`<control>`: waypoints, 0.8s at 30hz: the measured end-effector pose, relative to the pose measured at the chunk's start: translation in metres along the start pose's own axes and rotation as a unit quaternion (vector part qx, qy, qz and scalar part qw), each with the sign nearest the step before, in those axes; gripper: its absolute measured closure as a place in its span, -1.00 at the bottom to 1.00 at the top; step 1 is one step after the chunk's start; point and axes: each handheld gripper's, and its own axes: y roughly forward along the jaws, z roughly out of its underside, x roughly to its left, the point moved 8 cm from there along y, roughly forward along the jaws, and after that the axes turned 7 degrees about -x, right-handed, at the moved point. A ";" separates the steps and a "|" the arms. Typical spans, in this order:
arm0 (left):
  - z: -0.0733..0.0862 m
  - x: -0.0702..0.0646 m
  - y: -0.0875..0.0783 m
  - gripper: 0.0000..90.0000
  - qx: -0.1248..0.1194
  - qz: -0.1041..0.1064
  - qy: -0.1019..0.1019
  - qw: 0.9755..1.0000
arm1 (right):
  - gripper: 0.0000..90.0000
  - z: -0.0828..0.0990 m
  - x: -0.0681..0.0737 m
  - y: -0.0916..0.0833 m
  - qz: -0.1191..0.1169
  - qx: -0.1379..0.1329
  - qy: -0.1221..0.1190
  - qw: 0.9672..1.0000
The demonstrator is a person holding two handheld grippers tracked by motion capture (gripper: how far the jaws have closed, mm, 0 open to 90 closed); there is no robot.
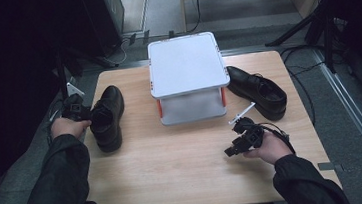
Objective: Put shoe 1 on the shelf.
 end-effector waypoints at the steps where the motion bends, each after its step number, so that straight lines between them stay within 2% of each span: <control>1: -0.001 -0.002 -0.001 0.87 0.000 0.004 -0.001 1.000 | -0.02 0.000 0.000 0.000 0.000 0.000 0.000 1.000; 5: -0.005 -0.011 -0.003 0.89 0.006 0.009 0.002 1.000 | -0.02 0.001 -0.002 -0.001 0.000 0.002 0.000 1.000; 8: -0.009 -0.018 -0.007 0.89 0.007 0.013 -0.002 1.000 | -0.02 0.001 -0.002 -0.002 0.000 -0.001 0.001 1.000; 11: -0.015 -0.025 -0.014 0.89 0.005 0.009 -0.002 1.000 | -0.02 0.001 -0.002 -0.003 -0.001 0.000 0.000 1.000; 14: -0.023 -0.031 -0.025 0.88 -0.002 0.009 -0.005 1.000 | -0.02 0.001 -0.001 -0.002 -0.001 0.000 0.000 1.000; 17: -0.030 -0.036 -0.038 0.88 -0.011 0.012 -0.017 1.000 | -0.02 0.001 0.000 -0.002 -0.004 -0.001 -0.002 1.000; 24: -0.045 -0.052 -0.074 0.86 -0.025 0.013 -0.012 1.000 | -0.01 -0.002 0.002 -0.003 -0.006 -0.004 -0.004 1.000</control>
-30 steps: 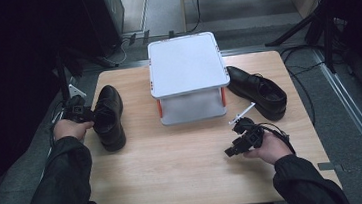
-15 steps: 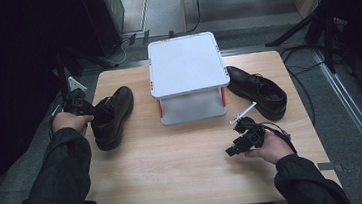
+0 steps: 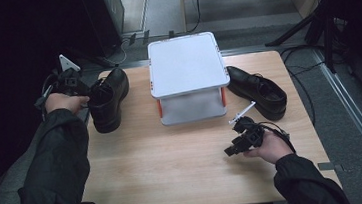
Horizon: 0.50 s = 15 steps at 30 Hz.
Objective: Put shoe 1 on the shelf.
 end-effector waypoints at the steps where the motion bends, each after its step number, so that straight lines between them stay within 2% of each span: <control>1: -0.002 -0.002 -0.005 0.86 -0.002 0.000 0.003 1.000 | -0.01 -0.002 0.001 0.000 -0.001 -0.004 -0.003 1.000; 10: -0.021 -0.036 -0.043 0.86 -0.021 0.013 0.008 1.000 | -0.02 -0.009 0.003 0.003 -0.008 -0.006 -0.014 1.000; 15: -0.029 -0.054 -0.056 0.86 -0.029 0.020 0.007 0.999 | -0.01 -0.010 0.004 0.003 -0.011 -0.002 -0.016 1.000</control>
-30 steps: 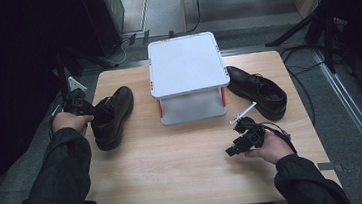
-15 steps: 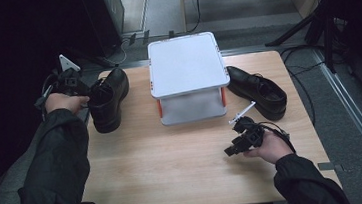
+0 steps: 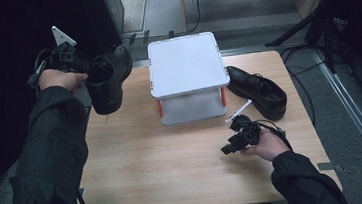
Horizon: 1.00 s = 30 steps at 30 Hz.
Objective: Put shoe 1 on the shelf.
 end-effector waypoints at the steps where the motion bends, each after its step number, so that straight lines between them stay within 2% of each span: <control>1: -0.001 -0.003 -0.002 0.85 0.002 0.000 0.006 1.000 | -0.01 0.000 0.000 0.000 -0.001 0.001 0.002 1.000; 17: -0.029 -0.070 -0.012 0.84 -0.017 0.014 0.040 0.999 | 0.00 0.005 -0.001 -0.005 0.002 -0.007 0.004 1.000; 19: -0.032 -0.079 -0.010 0.84 -0.024 0.011 0.042 0.999 | 0.00 0.006 -0.001 -0.006 0.003 -0.007 0.005 1.000; 25: -0.038 -0.108 -0.002 0.83 -0.014 0.014 0.053 0.998 | 0.01 0.012 -0.002 -0.010 0.007 -0.008 0.012 1.000; 30: -0.040 -0.127 0.013 0.83 -0.005 0.021 0.061 0.998 | 0.00 0.017 -0.003 -0.014 0.009 -0.012 0.017 1.000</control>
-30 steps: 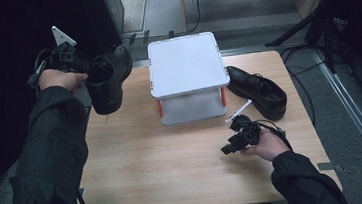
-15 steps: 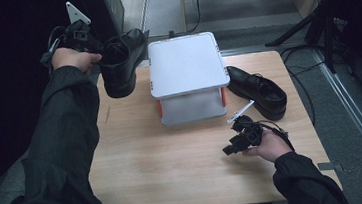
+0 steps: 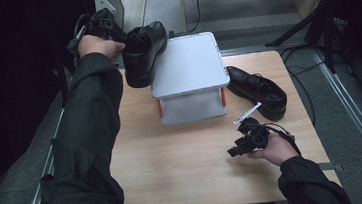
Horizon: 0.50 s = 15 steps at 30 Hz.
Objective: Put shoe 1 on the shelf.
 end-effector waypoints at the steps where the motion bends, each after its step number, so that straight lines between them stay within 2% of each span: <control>1: -0.001 -0.004 0.005 0.83 0.003 0.000 0.003 1.000 | 0.01 0.001 0.000 -0.001 -0.001 0.000 0.000 1.000; 7: -0.002 -0.016 0.028 0.82 0.017 0.000 0.006 1.000 | 0.01 0.004 -0.002 -0.003 0.004 -0.002 0.005 1.000; 10: -0.002 -0.023 0.039 0.82 0.020 0.004 0.000 1.000 | 0.01 0.005 -0.002 -0.004 0.004 -0.002 0.009 1.000; 12: -0.001 -0.025 0.043 0.81 0.019 0.005 0.002 1.000 | 0.01 0.006 -0.003 -0.004 0.003 -0.002 0.009 1.000; 15: 0.000 -0.030 0.045 0.77 0.019 0.017 -0.010 1.000 | 0.01 0.006 -0.003 -0.004 0.003 -0.001 0.009 1.000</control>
